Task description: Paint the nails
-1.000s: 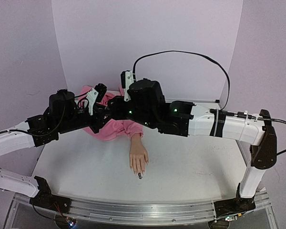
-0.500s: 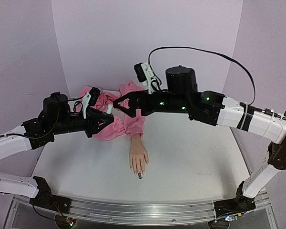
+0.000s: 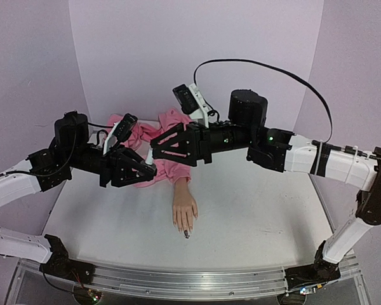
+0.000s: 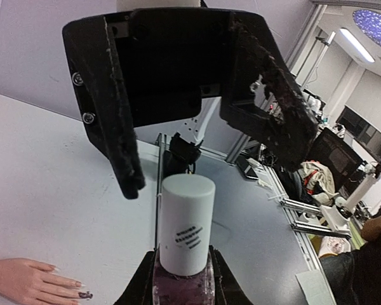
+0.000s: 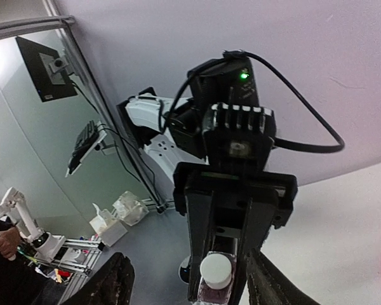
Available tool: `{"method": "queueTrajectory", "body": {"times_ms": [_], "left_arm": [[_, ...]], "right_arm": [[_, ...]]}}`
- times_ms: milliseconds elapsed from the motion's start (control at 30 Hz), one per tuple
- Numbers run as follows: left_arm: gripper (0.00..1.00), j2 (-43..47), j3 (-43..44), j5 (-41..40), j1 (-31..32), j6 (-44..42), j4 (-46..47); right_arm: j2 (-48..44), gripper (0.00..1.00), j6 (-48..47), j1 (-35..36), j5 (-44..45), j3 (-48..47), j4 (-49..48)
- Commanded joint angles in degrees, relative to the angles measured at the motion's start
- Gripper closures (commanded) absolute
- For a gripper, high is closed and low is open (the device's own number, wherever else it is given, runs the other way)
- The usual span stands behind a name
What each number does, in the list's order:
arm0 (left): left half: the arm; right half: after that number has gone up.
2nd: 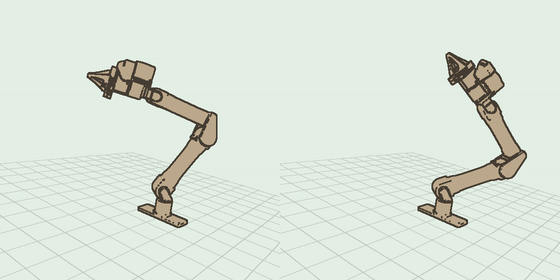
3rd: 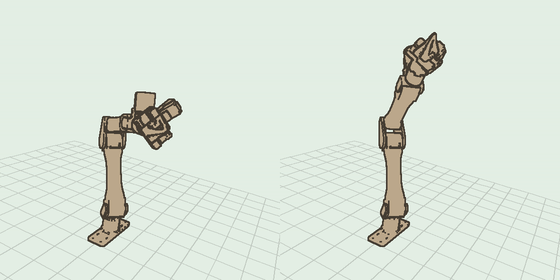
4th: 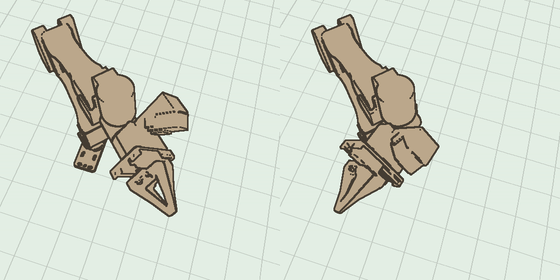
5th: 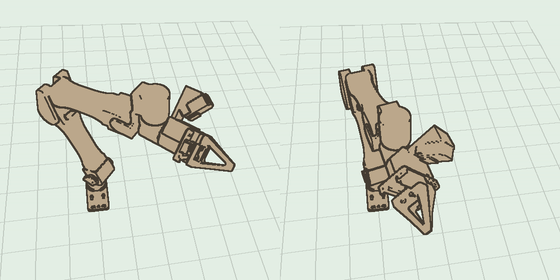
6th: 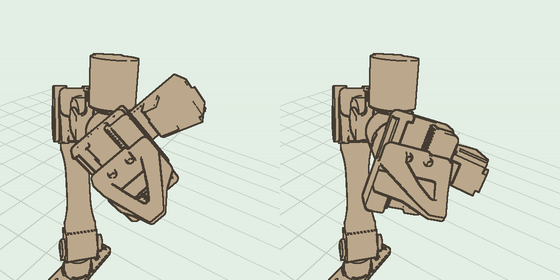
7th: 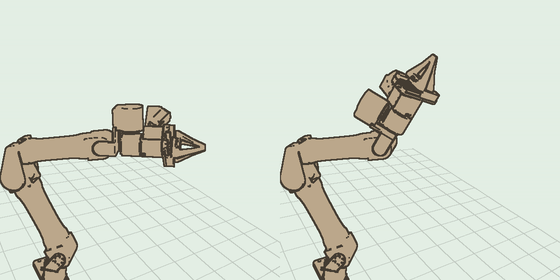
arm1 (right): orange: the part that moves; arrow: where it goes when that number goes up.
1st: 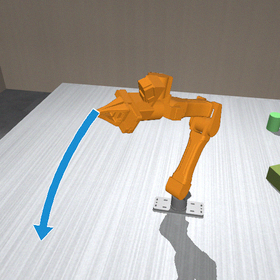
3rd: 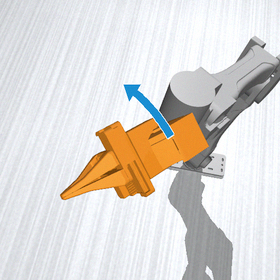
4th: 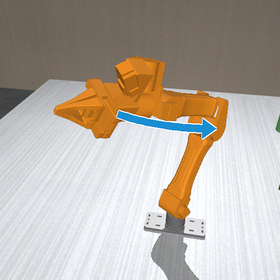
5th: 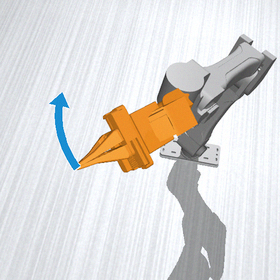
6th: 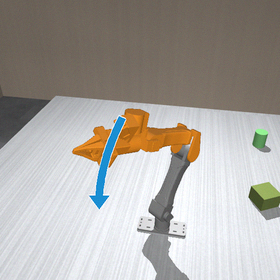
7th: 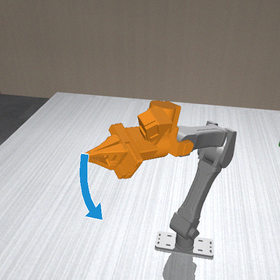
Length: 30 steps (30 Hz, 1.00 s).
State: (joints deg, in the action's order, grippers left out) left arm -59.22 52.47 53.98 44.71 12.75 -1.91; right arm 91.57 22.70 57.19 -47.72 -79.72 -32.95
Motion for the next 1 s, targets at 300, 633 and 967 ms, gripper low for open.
{"method": "queueTrajectory", "body": {"times_ms": [300,633,967], "left_arm": [[1.00,-1.18,3.68,7.39,0.03,1.93,2.26],[1.00,2.28,2.04,-5.63,0.03,-2.37,2.26],[1.00,2.53,-0.45,-67.05,0.03,-18.03,2.77]], "right_arm": [[5.22,0.69,5.51,0.18,-9.36,-3.73,-13.70],[5.99,1.00,5.69,0.44,-8.04,-2.84,-14.00],[7.74,1.00,4.76,7.54,36.24,-6.80,4.68]]}}
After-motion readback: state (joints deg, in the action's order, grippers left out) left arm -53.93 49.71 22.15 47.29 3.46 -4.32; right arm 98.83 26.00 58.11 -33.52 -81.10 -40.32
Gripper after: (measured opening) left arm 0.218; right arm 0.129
